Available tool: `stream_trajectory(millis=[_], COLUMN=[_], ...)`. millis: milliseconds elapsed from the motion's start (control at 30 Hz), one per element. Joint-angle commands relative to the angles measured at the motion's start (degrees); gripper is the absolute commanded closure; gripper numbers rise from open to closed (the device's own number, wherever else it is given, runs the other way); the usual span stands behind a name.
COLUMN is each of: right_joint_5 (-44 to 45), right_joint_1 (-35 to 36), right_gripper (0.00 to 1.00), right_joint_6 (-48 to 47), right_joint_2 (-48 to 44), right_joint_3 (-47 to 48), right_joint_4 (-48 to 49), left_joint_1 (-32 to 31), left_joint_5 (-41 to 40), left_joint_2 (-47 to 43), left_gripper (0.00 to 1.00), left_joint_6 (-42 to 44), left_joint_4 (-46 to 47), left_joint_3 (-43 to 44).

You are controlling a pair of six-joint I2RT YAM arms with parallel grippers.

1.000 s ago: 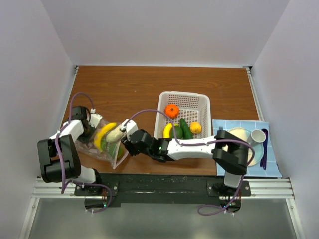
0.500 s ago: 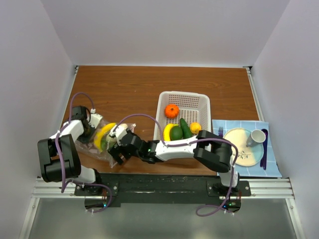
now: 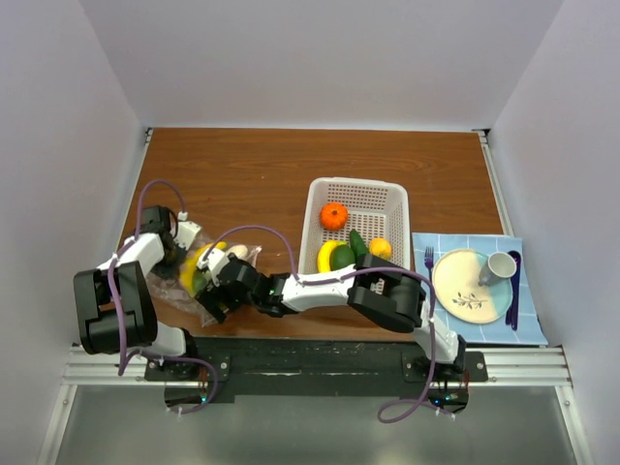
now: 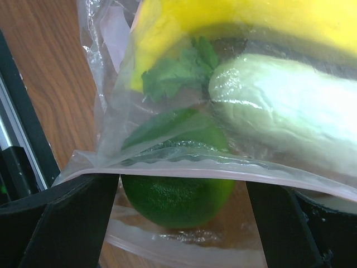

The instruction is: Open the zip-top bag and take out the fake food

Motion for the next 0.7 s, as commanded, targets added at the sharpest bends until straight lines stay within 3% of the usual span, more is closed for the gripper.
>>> stream_trajectory(millis=[0,167,267,300,367,667], right_joint_5=[-0.50,-0.32,0.29,2.12,4.15,10.57], right_joint_1=[0.18,0.27,0.36,0.53,0.97,1.94], right_gripper=[0.01,0.04,0.21,0.31,0.38,0.42], right_joint_6=[-0.19,0.60,1.13,1.31,1.40,0.34], right_joint_2=[1.06,0.90,-2.88,-4.02,-7.45,-16.94], right_joint_3=[2.82,-2.26,-7.80,-8.77,-11.15,-16.25], right_joint_4=[1.45,3.81,7.33,7.43,7.08,2.62], left_joint_1=[-0.65,-0.65,-0.65,-0.65,-0.56,-0.29], left_joint_5=[1.11,0.50,-0.03,-0.55,-1.26,-3.37], left_joint_2=[-0.47,-0.65,-0.47,-0.30,0.05,2.51], left_gripper=[1.00,1.00,1.00,1.00,1.00,1.00], left_joint_6=[-0.86,-0.50,-0.15,-0.07,0.11,0.20], left_joint_4=[-1.07,-0.46,0.51,0.86,2.17,5.69], left_joint_3=[0.97,0.45,-0.17,-0.60,-0.96,-1.40])
